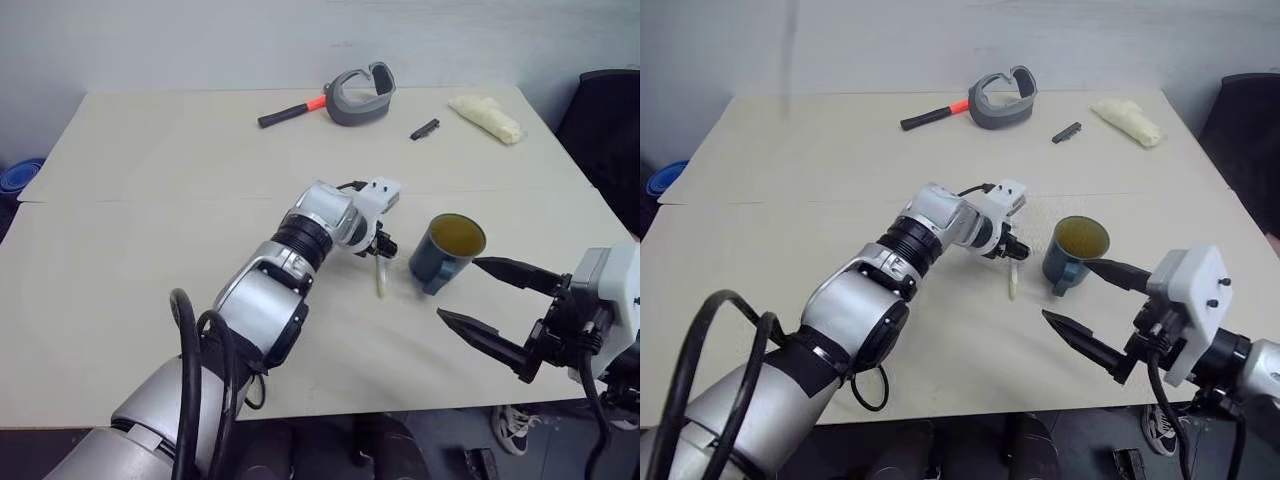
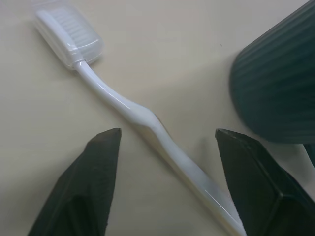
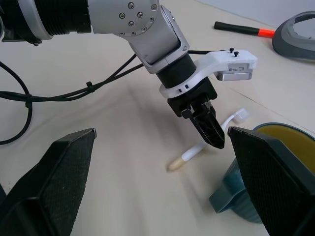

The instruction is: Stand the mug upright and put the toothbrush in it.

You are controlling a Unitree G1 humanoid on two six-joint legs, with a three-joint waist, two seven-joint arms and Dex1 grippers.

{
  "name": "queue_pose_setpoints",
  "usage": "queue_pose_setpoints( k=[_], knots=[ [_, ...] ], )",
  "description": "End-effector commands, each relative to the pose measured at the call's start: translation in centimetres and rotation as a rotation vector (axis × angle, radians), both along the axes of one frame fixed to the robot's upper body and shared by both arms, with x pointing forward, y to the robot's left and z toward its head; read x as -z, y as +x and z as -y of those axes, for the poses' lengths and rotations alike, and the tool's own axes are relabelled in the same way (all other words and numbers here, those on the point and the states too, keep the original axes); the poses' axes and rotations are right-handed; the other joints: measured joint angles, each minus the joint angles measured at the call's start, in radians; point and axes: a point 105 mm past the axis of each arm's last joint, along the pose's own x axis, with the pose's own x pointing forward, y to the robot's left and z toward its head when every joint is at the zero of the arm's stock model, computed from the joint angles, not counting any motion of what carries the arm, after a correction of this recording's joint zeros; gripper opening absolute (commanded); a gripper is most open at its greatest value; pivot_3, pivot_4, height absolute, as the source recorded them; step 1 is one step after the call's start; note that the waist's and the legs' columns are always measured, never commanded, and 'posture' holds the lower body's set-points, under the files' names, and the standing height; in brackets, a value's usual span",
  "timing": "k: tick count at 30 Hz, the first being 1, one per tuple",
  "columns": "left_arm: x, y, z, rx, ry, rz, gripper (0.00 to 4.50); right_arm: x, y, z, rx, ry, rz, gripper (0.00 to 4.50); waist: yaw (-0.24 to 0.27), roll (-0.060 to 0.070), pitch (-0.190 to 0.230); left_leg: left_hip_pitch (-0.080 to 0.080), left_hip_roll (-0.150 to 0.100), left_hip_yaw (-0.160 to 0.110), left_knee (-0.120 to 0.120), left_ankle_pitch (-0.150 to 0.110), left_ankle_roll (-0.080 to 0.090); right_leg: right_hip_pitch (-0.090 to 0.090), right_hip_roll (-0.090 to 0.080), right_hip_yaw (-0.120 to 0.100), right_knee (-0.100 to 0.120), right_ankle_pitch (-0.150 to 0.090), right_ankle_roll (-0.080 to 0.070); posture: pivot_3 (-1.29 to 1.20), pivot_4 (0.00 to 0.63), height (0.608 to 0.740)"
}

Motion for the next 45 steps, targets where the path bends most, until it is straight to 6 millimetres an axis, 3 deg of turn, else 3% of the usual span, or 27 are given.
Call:
queue_pose_setpoints(
  k=[1, 5, 8, 12, 15, 20, 25, 30, 35, 41, 45],
  knots=[
    [2.4, -1.2, 0.4, 0.01, 0.02, -0.095, 2.01, -1.1, -0.5, -0.2, 0.004, 0.009, 0.065, 4.5, 0.001, 0.0, 0.0, 0.0, 0.0, 0.0, 0.0, 0.0, 0.0, 0.0, 0.0, 0.0, 0.0, 0.0, 0.0, 0.0, 0.15, 0.74],
    [2.6, -1.1, 0.1, -0.007, 0.023, -0.098, 0.81, -1.2, -0.5, -0.1, 0.009, 0.011, 0.067, 4.5, 0.004, 0.0, 0.0, 0.0, 0.0, 0.0, 0.0, 0.0, 0.0, 0.0, 0.0, 0.0, 0.0, 0.0, 0.0, 0.0, 0.15, 0.74],
    [2.5, -0.9, -0.2, -0.025, 0.021, -0.103, 0.27, -1.2, -0.6, -0.1, 0.005, 0.01, 0.065, 4.5, 0.004, -0.001, -0.001, -0.001, 0.0, 0.0, 0.0, -0.001, 0.0, 0.0, 0.001, -0.001, 0.0, 0.0, 0.0, 0.0, 0.15, 0.74],
    [2.1, -0.5, -0.8, -0.061, 0.006, -0.103, 0.18, -1.3, -0.7, 0.0, 0.001, 0.009, 0.061, 4.5, -0.001, -0.001, -0.001, 0.0, 0.0, 0.001, 0.0, -0.002, 0.001, 0.0, 0.001, 0.0, -0.001, 0.0, 0.0, 0.0, 0.15, 0.74],
    [0.7, 0.8, -1.9, -0.101, -0.034, -0.058, 0.18, -1.2, -0.5, 0.4, 0.009, -0.001, 0.049, 4.5, -0.01, -0.002, -0.001, 0.001, 0.001, 0.001, 0.0, -0.002, 0.001, 0.0, 0.001, 0.0, 0.0, 0.001, -0.001, 0.0, 0.15, 0.74],
    [-2.3, 3.2, -4.4, -0.129, -0.126, 0.09, 0.18, -1.0, -0.3, 2.2, 0.068, -0.003, 0.001, 4.5, -0.027, -0.002, -0.001, 0.002, 0.003, 0.003, 0.0, -0.001, -0.001, 0.0, 0.002, 0.001, 0.0, 0.002, -0.004, 0.0, 0.15, 0.74],
    [-6.5, 4.5, -5.3, -0.071, -0.343, 0.31, 0.18, -1.2, -0.5, 3.7, 0.113, -0.01, -0.022, 4.5, -0.026, -0.002, -0.001, 0.001, 0.006, 0.003, 0.0, 0.0, -0.002, -0.001, 0.001, 0.001, 0.002, 0.003, -0.004, 0.0, 0.15, 0.74],
    [-13.1, 2.3, -3.7, 0.103, -0.771, 0.465, 0.18, -1.6, -0.3, 5.5, 0.203, -0.018, -0.01, 4.5, -0.009, -0.002, -0.001, -0.001, 0.006, 0.003, 0.0, 0.001, -0.005, -0.002, 0.001, 0.001, 0.002, 0.004, -0.003, 0.0, 0.15, 0.74],
    [-16.7, -1.7, -0.3, 0.297, -1.009, 0.534, 0.18, -2.6, -0.1, 6.5, 0.26, 0.006, 0.021, 4.5, -0.004, -0.002, -0.001, -0.003, 0.001, 0.006, 0.0, 0.0, -0.002, -0.002, 0.001, 0.001, -0.004, 0.005, 0.0, 0.0, 0.15, 0.74],
    [-16.4, -4.4, 2.7, 0.391, -1.077, 0.576, 0.18, -2.9, -0.3, 6.5, 0.276, 0.013, 0.021, 4.5, -0.002, -0.002, -0.001, -0.006, 0.0, 0.011, 0.0, -0.002, 0.002, -0.002, 0.001, 0.002, -0.011, 0.009, 0.006, 0.0, 0.15, 0.74],
    [-14.8, -5.7, 4.9, 0.465, -1.033, 0.662, 0.18, -3.5, -0.5, 6.6, 0.287, 0.018, 0.028, 4.5, -0.008, -0.001, -0.001, -0.01, 0.001, 0.011, 0.006, -0.005, 0.007, -0.003, 0.002, 0.002, -0.011, 0.01, 0.007, 0.0, 0.15, 0.74]
  ],
)
